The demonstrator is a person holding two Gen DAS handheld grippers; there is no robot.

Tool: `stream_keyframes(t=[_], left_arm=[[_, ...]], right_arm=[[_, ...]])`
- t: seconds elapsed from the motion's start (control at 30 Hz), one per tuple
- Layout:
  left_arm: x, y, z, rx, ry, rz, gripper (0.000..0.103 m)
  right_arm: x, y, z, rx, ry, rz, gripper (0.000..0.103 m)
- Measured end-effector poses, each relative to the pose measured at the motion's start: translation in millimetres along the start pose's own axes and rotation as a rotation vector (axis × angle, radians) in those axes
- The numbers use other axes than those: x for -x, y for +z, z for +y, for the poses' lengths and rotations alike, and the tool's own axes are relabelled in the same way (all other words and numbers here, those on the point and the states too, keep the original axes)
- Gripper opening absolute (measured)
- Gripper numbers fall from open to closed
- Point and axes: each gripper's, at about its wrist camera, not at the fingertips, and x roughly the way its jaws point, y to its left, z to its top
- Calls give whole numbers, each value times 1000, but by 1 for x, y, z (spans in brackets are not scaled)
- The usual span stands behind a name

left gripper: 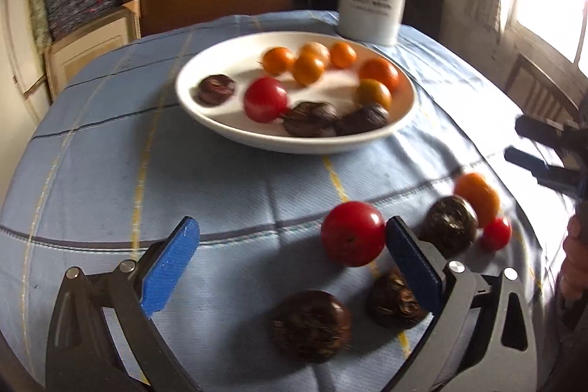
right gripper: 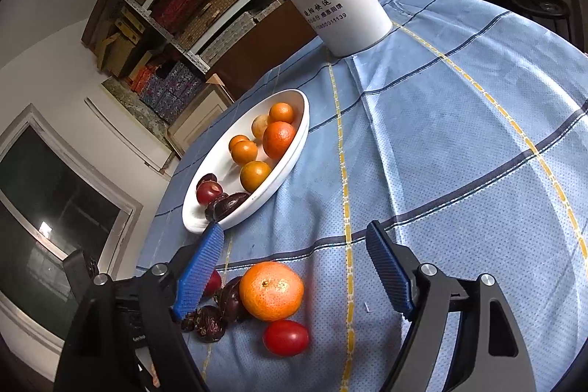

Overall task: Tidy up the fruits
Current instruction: 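Move both open tools back toward the remaining fruit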

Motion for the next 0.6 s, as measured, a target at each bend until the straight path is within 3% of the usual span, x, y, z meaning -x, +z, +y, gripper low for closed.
stream_keyframes(t=[0.17, 0.33, 0.4, 0.53, 0.6], left_arm=[[1, -1, 16, 68, -39, 11, 99], [-2, -2, -6, -27, -55, 19, 97], [-5, -3, -17, -78, -61, 27, 88], [-11, -5, -29, -128, -93, 61, 56], [-11, -5, -30, -131, -110, 57, 50]], right_arm=[[-2, -2, 3, 17, -6, 9, 80], [-2, -2, 3, 21, -9, 13, 80], [-2, -2, 4, 23, -9, 16, 80], [-3, -3, 6, 35, -11, 22, 80], [-4, -3, 7, 42, -12, 26, 80]])
